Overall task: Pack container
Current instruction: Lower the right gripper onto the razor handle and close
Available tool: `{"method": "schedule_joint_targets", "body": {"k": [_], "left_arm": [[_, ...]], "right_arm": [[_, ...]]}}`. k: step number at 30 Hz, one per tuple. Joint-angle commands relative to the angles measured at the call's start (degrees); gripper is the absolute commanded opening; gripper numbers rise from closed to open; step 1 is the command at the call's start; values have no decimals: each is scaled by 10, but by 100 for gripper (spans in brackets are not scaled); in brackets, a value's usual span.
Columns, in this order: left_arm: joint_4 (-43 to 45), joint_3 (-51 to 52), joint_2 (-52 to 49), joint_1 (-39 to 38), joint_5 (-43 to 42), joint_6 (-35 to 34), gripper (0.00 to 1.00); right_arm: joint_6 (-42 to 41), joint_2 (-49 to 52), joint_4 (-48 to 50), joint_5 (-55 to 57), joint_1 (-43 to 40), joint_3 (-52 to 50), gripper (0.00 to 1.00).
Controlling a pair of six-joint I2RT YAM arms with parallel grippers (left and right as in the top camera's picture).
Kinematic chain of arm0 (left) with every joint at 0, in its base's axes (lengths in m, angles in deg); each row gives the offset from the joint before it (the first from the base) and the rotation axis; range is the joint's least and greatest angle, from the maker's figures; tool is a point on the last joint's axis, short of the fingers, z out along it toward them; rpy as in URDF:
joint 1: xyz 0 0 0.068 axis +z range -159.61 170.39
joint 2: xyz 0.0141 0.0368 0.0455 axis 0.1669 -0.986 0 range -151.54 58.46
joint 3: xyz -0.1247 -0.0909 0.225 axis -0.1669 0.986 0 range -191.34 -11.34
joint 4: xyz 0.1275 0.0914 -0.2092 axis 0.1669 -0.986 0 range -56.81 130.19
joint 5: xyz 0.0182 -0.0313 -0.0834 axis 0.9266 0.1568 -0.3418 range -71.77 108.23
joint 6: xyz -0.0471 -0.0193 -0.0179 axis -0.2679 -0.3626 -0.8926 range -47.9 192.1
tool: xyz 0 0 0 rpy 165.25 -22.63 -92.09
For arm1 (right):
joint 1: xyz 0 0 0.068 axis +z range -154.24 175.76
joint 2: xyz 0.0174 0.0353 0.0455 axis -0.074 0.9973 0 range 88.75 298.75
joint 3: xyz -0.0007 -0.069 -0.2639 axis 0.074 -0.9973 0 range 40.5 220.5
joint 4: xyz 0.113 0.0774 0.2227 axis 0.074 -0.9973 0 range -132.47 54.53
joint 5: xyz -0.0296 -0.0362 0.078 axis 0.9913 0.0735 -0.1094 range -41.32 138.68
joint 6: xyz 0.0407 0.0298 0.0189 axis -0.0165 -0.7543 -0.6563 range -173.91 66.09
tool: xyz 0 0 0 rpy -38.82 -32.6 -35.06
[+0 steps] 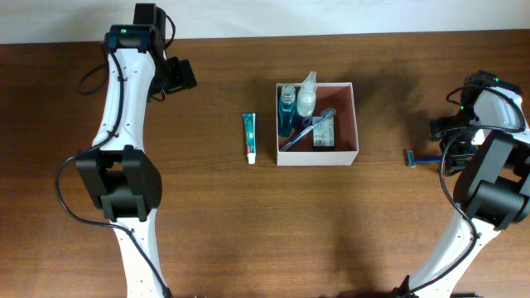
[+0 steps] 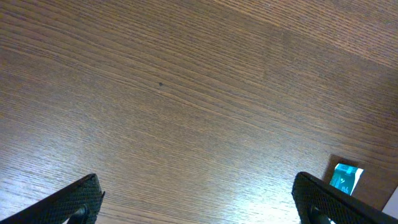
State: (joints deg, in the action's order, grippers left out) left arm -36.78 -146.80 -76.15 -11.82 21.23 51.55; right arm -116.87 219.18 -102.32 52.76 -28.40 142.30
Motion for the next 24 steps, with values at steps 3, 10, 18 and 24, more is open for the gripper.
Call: {"method": "schedule_joint_targets", "body": {"k": [3, 10, 18, 24], "left_arm": [[0, -6, -3, 0, 2, 9, 99], [0, -6, -3, 0, 2, 9, 99], [0, -6, -3, 0, 2, 9, 100], [0, -6, -3, 0, 2, 9, 99]], "right_arm": [[-2, -7, 3, -35, 17, -16, 99], [-5, -7, 18, -35, 28, -53, 99], [-2, -7, 39, -34, 28, -89, 99], [11, -7, 54, -34, 28, -108, 99]]}}
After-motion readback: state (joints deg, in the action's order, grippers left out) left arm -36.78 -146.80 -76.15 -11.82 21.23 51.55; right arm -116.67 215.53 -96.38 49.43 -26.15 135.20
